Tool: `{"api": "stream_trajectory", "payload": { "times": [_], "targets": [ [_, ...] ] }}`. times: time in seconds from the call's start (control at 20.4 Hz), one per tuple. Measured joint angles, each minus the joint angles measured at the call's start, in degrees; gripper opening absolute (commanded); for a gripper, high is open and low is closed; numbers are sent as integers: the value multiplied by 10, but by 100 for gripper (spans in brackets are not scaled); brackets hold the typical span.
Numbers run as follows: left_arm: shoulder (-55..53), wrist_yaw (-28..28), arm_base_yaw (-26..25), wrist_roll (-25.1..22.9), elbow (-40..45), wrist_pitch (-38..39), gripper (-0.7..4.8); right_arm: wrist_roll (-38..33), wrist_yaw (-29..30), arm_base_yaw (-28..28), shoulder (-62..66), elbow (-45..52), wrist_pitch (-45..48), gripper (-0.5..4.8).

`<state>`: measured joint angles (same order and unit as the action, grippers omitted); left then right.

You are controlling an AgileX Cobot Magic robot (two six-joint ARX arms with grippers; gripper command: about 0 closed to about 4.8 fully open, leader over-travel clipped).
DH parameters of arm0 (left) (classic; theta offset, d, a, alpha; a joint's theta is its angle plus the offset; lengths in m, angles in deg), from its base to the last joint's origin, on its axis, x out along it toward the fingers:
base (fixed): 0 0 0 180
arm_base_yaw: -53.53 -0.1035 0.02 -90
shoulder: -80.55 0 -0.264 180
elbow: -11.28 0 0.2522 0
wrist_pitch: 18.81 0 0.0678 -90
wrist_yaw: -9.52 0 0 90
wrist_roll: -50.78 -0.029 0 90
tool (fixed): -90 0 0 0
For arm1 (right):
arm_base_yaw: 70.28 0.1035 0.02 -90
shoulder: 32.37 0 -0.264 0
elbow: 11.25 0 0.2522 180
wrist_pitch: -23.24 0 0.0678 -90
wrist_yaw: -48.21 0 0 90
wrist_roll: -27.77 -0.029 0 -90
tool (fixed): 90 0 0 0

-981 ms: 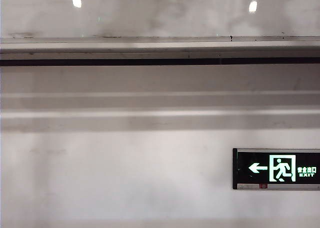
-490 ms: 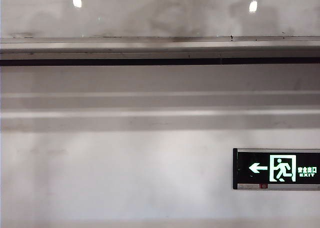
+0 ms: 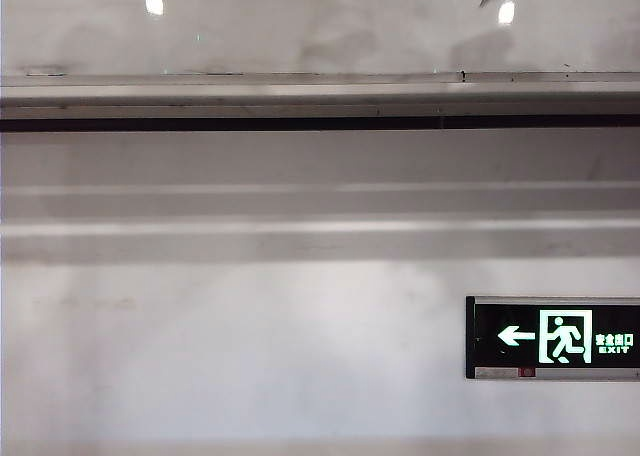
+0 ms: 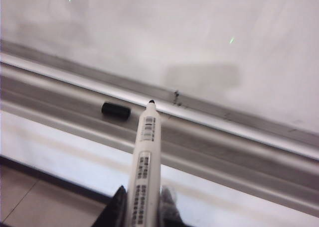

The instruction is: Take a marker from the whiteboard tray, write "Hi!" on the whiteboard, and then put the marker back vertically into the whiteboard tray.

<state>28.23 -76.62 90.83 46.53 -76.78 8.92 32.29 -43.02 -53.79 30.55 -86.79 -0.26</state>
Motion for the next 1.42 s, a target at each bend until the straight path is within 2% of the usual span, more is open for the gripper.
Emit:
{"api": "stream_trajectory", "payload": {
  "times": [0.49,0.83,1.42],
  "targets": [
    [0,0,0,0,0,0,-5,-16,-7,0,139,0,116,-1],
    [0,0,0,0,0,0,-5,-17,-48,0,169,0,154,-1],
    [0,0,0,0,0,0,-5,-43,-66,0,225,0,237,-1]
  ]
}}
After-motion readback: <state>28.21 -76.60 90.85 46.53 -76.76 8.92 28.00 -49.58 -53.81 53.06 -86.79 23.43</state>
